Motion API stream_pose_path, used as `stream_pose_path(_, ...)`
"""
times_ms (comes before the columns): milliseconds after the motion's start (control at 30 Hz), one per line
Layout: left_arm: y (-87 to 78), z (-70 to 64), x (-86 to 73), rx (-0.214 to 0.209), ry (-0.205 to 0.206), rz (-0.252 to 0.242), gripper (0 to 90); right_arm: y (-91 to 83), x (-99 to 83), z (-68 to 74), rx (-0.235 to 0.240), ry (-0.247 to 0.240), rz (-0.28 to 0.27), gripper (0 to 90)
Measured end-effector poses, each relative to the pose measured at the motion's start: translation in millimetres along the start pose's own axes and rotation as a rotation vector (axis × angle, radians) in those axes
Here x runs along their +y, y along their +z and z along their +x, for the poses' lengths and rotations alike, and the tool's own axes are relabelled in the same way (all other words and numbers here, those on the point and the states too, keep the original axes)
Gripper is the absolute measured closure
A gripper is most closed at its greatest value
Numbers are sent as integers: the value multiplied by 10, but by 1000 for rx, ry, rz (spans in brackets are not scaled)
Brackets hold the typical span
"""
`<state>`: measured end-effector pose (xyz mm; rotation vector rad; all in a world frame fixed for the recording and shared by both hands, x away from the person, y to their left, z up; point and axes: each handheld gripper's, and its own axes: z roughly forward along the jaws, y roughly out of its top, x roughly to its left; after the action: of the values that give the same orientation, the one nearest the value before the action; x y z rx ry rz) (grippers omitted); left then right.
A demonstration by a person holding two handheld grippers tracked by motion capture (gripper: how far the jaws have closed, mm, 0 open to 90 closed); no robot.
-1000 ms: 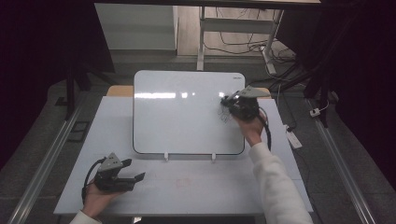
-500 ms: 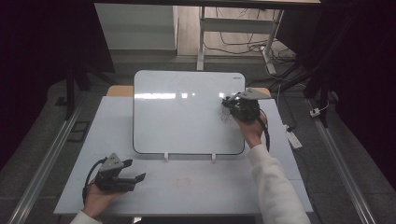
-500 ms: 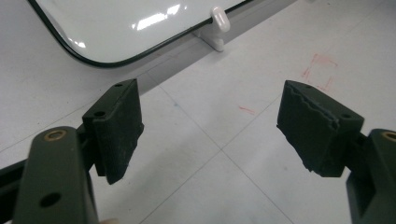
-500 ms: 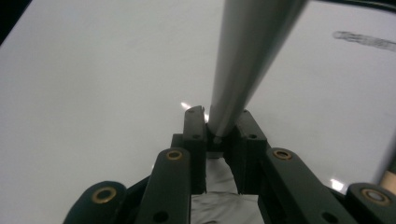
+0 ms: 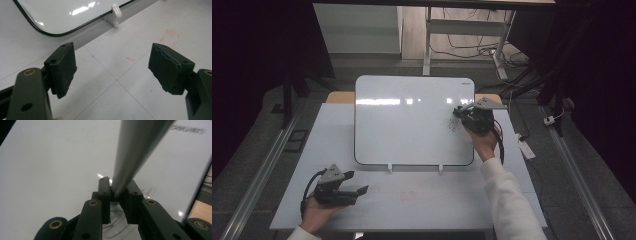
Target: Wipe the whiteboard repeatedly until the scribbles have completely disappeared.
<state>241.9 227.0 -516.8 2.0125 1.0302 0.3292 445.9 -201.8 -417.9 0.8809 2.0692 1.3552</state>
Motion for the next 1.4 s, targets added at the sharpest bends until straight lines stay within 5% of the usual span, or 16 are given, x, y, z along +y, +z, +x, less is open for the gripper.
stream_pose_path(133,16,8,-3,-3,-2,6,232,66,-144,284,121,-98,73,777)
stream_pose_path(300,2,-11,-2,-1,-1,1,232,-17,-38,24,-14,-28,7,777)
stream_pose_path(367,-2,0,-4,-1,-1,0,232,-29,-53,36,-14,-13,7,777)
stream_pose_path(467,8,14,-5,-1,-6,4,232,-4,-203,295,85,-100,80,777)
stream_pose_path(567,16,9,-3,-3,-3,7,232,-27,-220,290,74,-124,77,777)
stream_pose_path(600,16,0,-1,-2,-1,6,232,-62,-168,172,10,-86,40,777)
stream_pose_path(733,0,-8,1,-1,-2,-1,232,-85,-134,38,-12,-13,14,777)
stream_pose_path(800,0,5,-1,-1,-4,0,233,-48,-210,238,56,-75,57,778)
stream_pose_path(900,13,14,-3,0,-6,4,232,-39,-278,343,80,-132,84,778)
stream_pose_path(967,15,5,-3,-2,-3,7,232,-65,-267,270,70,-113,71,778)
stream_pose_path(1000,13,-2,-2,-2,-2,6,232,-114,-231,144,13,-59,40,778)
stream_pose_path(1100,2,-10,0,-2,-2,0,233,-139,-231,64,11,-9,26,778)
stream_pose_path(1167,3,1,0,1,-4,0,232,-127,-304,239,62,-72,82,778)
stream_pose_path(1300,13,2,2,-2,-4,5,233,-145,-338,282,64,-137,105,777)
stream_pose_path(1333,14,-6,3,-2,-2,6,232,-195,-292,146,-2,-82,70,777)
stream_pose_path(1400,7,-14,4,-1,-1,2,232,-218,-271,54,-21,-40,54,777)
